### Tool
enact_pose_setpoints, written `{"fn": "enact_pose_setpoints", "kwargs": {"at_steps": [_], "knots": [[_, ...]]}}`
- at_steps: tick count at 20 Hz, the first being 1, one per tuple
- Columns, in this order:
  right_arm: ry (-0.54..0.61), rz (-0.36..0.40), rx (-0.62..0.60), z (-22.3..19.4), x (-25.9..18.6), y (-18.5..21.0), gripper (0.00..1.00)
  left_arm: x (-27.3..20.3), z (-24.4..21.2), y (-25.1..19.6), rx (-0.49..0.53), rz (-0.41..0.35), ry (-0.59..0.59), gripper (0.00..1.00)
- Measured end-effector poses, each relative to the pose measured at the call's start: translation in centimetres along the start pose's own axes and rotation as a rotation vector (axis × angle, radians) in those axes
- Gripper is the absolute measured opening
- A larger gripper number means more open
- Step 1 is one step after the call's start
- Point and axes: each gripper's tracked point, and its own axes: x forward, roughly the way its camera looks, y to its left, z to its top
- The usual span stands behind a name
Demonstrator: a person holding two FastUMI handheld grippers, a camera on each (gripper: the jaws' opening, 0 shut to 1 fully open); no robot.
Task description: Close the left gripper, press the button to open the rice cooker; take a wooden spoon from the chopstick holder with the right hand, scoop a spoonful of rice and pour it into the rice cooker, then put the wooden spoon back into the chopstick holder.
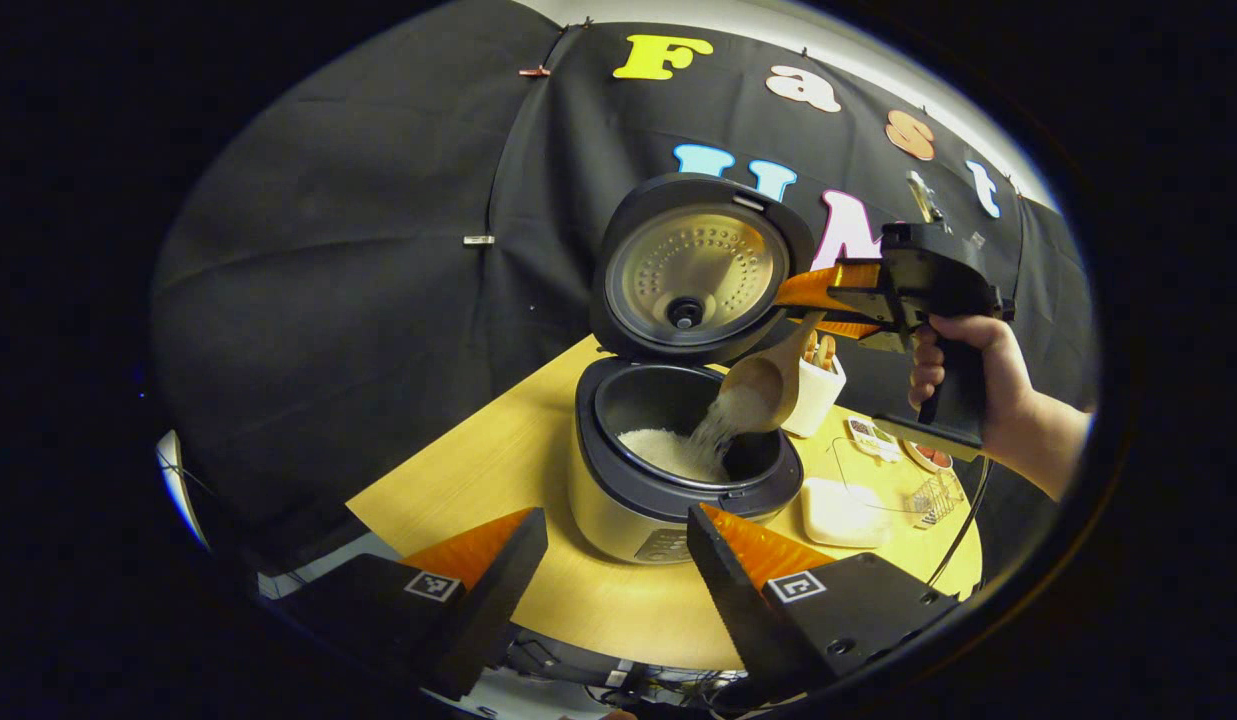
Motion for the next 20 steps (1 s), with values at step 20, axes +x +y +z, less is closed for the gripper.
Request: {"fn": "enact_pose_setpoints", "kwargs": {"at_steps": [20], "knots": [[0.043, 0.265, -0.442, -4.4, -1.8, 7.3, 0.18, -1.1, 3.4, 0.8, 0.020, 0.043, -0.099, 0.95]]}}
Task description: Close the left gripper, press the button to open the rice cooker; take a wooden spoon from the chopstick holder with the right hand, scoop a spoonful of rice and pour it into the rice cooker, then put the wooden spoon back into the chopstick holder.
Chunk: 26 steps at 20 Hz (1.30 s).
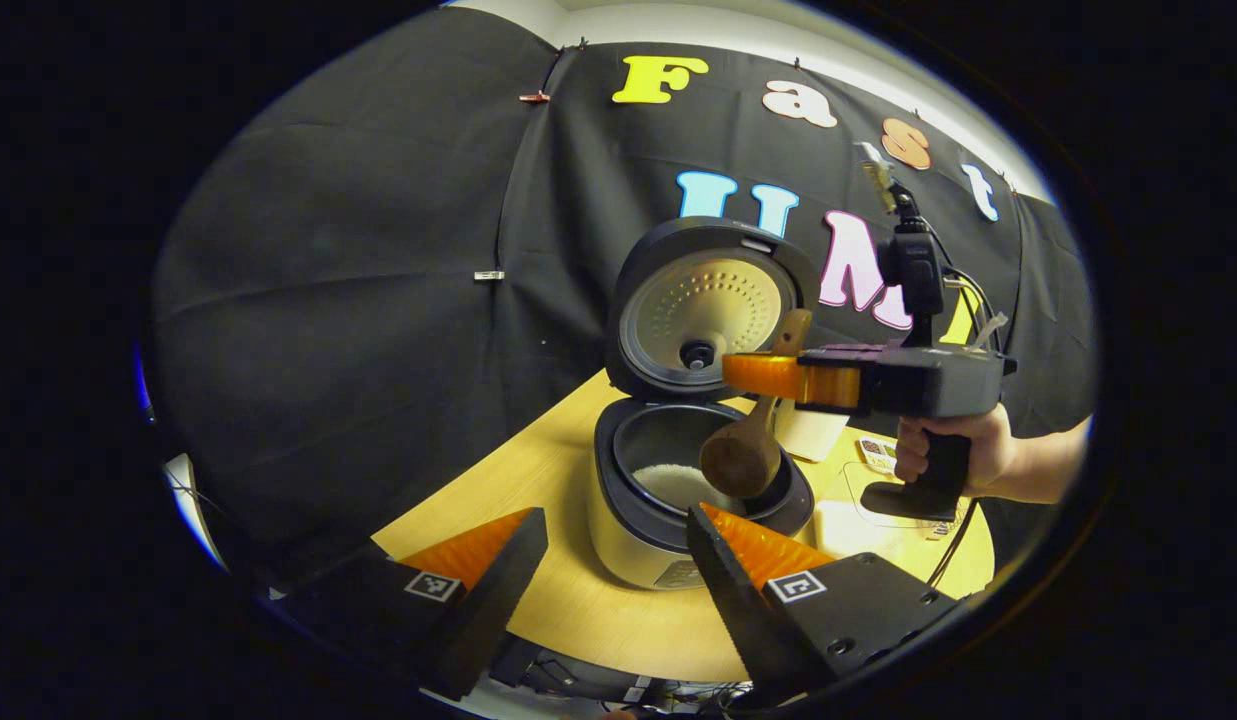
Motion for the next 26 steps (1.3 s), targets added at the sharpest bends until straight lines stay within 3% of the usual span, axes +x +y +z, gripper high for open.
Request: {"fn": "enact_pose_setpoints", "kwargs": {"at_steps": [6, 9, 13, 22, 26], "knots": [[-0.116, -0.119, 0.266, 4.0, -5.7, -6.4, 0.17, -0.1, 1.2, -3.1, 0.006, -0.018, -0.030, 0.96], [-0.231, -0.220, 0.418, 6.2, -10.3, -11.9, 0.17, 0.1, 1.6, -5.9, 0.002, -0.037, -0.040, 0.95], [-0.278, -0.371, 0.577, 5.4, -17.8, -20.6, 0.17, 0.9, 2.2, -10.5, -0.026, -0.077, -0.043, 0.96], [-0.358, -0.741, 0.788, -2.7, -34.5, -37.2, 0.17, 2.6, 3.1, -19.7, 0.039, -0.140, -0.025, 0.96], [-0.387, -0.859, 0.892, -7.0, -39.9, -42.5, 0.17, 3.2, 2.6, -22.2, 0.073, -0.137, 0.002, 0.95]]}}
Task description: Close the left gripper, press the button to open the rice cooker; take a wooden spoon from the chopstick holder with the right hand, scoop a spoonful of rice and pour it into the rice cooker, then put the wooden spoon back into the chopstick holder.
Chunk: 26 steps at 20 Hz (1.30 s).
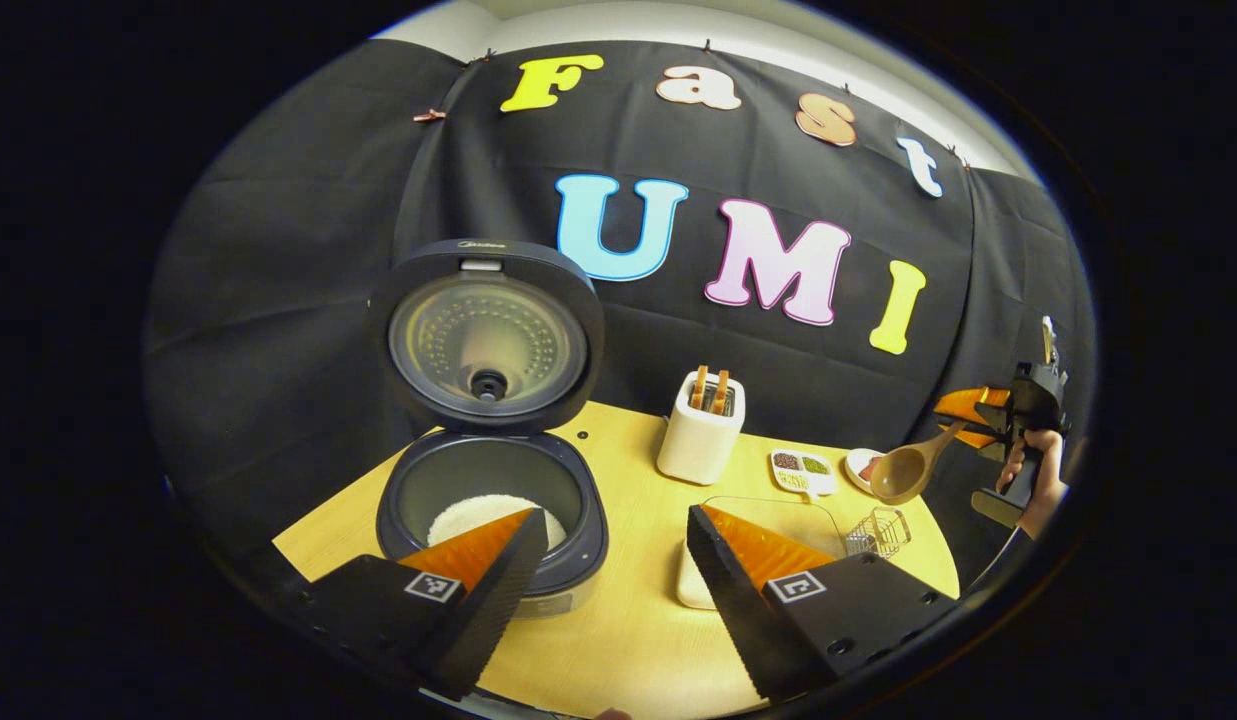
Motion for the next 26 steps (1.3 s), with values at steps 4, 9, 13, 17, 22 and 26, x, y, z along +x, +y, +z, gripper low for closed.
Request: {"fn": "enact_pose_setpoints", "kwargs": {"at_steps": [4, 9, 13, 17, 22, 26], "knots": [[-0.009, -0.083, 0.027, 1.2, 1.0, -6.1, 0.17, 0.3, -0.3, -1.8, 0.017, 0.034, 0.029, 0.95], [0.039, -0.142, -0.014, -0.5, 3.1, -11.4, 0.18, -0.1, -0.8, -3.5, -0.036, 0.113, 0.069, 0.95], [0.089, -0.145, -0.033, -3.0, 4.7, -13.3, 0.17, -1.3, -1.0, -4.0, -0.083, 0.173, 0.078, 0.95], [0.130, -0.164, -0.080, -5.6, 5.6, -14.6, 0.18, -2.3, -1.4, -3.0, -0.105, 0.221, 0.080, 0.95], [0.148, -0.150, -0.076, -6.7, 5.4, -14.2, 0.19, -3.4, -0.4, -1.0, -0.094, 0.275, 0.043, 0.95], [0.109, -0.147, -0.088, -5.6, 4.5, -13.5, 0.40, -3.8, 2.5, 1.2, -0.070, 0.302, -0.032, 0.95]]}}
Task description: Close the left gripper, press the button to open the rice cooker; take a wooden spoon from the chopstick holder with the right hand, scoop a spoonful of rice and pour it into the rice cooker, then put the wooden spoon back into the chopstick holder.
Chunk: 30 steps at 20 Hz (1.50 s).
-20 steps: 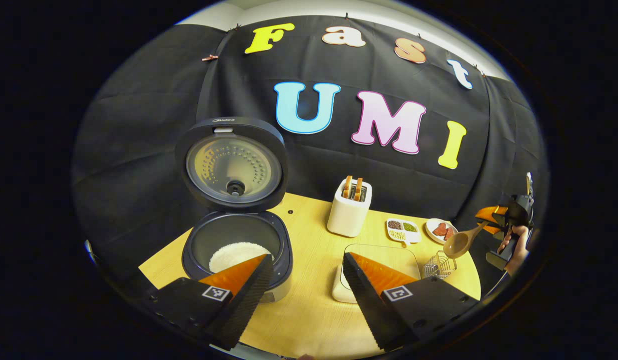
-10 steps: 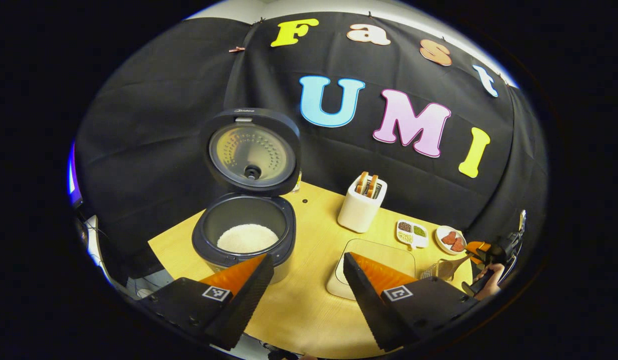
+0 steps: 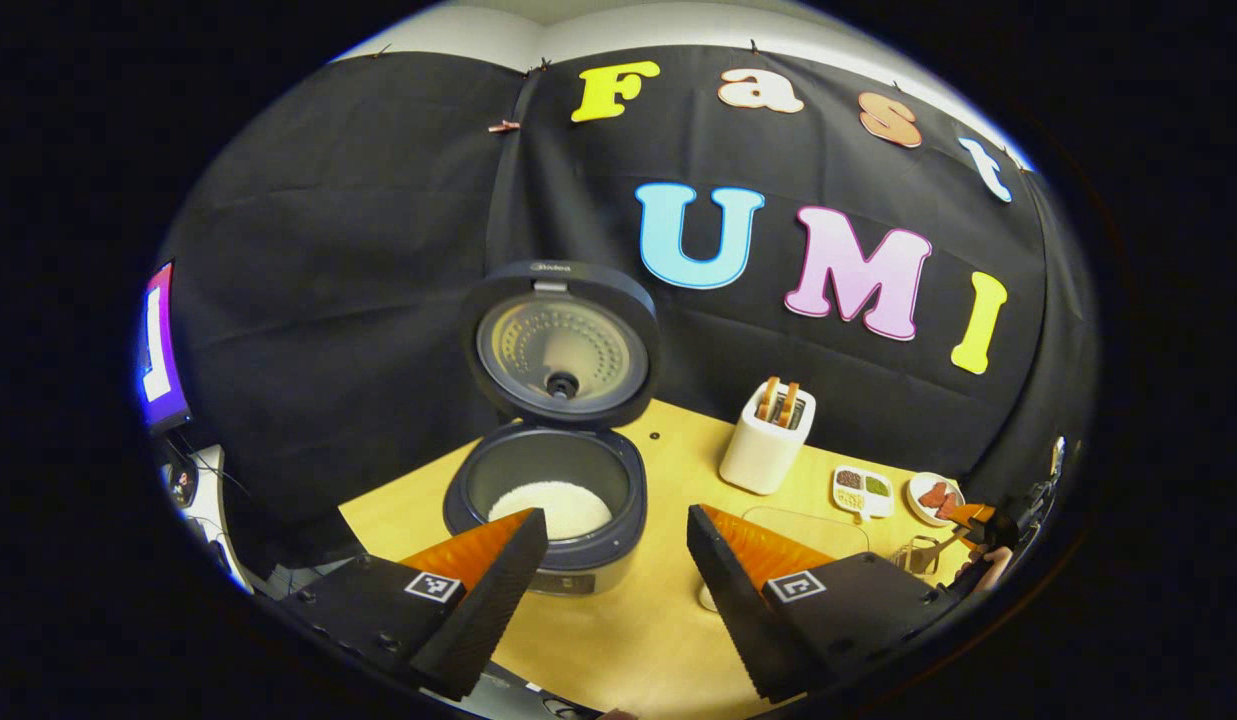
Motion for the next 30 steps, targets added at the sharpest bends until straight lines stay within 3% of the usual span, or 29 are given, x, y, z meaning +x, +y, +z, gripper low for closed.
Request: {"fn": "enact_pose_setpoints", "kwargs": {"at_steps": [2, 11, 16, 20, 23, 28, 30], "knots": [[-0.002, -0.005, -0.002, 0.2, -1.0, 0.3, 1.00, 0.3, 1.7, 0.5, -0.022, -0.004, -0.053, 0.95], [-0.116, -0.078, -0.225, 1.4, -10.7, 0.4, 0.98, 2.2, 13.2, 4.4, 0.157, 0.007, -0.357, 0.95], [-0.200, -0.082, -0.331, 0.6, -17.5, 3.0, 0.98, 5.2, 18.0, 5.0, 0.228, -0.081, -0.498, 0.94], [-0.258, -0.044, -0.397, -1.9, -23.7, 6.0, 0.98, 9.1, 20.2, 6.2, 0.238, -0.126, -0.537, 0.94], [-0.249, -0.060, -0.470, -5.3, -27.3, 6.7, 0.98, 12.5, 21.4, 6.3, 0.227, -0.167, -0.565, 0.94], [-0.230, -0.053, -0.532, -8.7, -31.4, 9.3, 0.99, 17.1, 21.0, 5.7, 0.242, -0.194, -0.510, 0.92], [-0.222, -0.041, -0.525, -9.6, -32.1, 10.2, 0.98, 17.5, 20.6, 6.0, 0.238, -0.175, -0.481, 0.96]]}}
